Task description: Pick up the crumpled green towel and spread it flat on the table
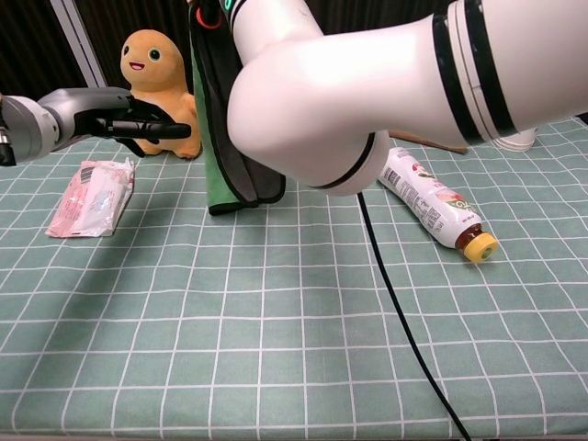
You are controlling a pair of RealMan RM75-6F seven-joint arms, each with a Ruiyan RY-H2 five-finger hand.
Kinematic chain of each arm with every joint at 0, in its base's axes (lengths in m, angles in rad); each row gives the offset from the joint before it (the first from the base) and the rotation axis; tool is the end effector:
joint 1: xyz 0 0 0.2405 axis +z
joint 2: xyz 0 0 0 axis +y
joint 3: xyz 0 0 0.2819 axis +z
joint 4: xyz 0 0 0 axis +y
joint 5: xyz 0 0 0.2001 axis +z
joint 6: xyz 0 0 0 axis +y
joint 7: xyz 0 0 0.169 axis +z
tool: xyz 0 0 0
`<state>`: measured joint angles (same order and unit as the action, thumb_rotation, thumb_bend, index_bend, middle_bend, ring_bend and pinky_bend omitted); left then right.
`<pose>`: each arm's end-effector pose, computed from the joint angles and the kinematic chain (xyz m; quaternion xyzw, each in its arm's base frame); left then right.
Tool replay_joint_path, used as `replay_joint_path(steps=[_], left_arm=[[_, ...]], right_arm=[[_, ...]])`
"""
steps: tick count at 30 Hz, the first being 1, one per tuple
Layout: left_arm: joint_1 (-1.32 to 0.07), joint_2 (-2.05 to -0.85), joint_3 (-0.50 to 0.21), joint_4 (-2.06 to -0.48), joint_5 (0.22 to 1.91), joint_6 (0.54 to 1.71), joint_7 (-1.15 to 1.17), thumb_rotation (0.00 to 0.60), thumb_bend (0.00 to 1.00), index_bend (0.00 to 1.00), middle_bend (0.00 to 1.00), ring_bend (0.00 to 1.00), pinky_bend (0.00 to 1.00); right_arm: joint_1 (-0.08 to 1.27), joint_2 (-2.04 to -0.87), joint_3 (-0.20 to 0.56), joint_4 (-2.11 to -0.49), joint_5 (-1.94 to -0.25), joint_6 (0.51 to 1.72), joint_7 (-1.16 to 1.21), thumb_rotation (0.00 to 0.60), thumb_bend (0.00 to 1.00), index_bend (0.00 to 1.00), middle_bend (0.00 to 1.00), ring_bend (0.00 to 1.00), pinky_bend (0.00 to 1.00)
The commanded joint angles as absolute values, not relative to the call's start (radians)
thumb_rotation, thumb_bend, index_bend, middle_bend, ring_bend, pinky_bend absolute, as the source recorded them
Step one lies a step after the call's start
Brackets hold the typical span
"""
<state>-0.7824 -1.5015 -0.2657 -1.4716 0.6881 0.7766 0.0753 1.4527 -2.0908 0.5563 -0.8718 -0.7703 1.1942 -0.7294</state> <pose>-0.1915 0.4075 -0.0102 -0.5843 -0.6285 -0.3630 0.3631 0.1076 -0.4565 -0.0706 0.6485 -0.2496 0.4854 0.5306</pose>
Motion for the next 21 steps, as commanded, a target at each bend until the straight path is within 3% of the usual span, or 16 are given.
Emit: replay_joint_path(steps=[1, 6, 19, 21], left_arm=[[-0.784, -1.503, -0.267, -1.470, 0.686, 0.775, 0.070, 0.207, 0.00, 0.32, 0.26, 0.19, 0.25], [-0.786, -1.497, -0.267, -1.476, 0.688, 0.771, 0.061, 0.192, 0.00, 0.32, 0.26, 0.19, 0.25], [-0.819, -1.543, -0.237, -1.445, 0.630, 0.803, 0.134, 0.194, 0.00, 0.32, 0.26, 0.19, 0.25], [-0.825, -1.553, -0.234, -1.439, 0.614, 0.811, 0.150, 0.217, 0.00, 0.32, 0.26, 0.19, 0.25]], right_arm=[[1.466, -2.104, 0.540, -0.859, -0.808, 1.218, -0.763, 0.594, 0.47, 0.76, 0.25, 0.11, 0.06], [1.470, -2.136, 0.512, -0.821, -0.838, 1.213, -0.813, 0.597, 0.47, 0.76, 0.26, 0.10, 0.06], [1.490, -2.197, 0.570, -0.785, -0.849, 1.197, -0.816, 0.578, 0.46, 0.76, 0.26, 0.10, 0.06], [1.487, -2.199, 0.581, -0.792, -0.847, 1.197, -0.813, 0.578, 0.46, 0.76, 0.25, 0.10, 0.06]])
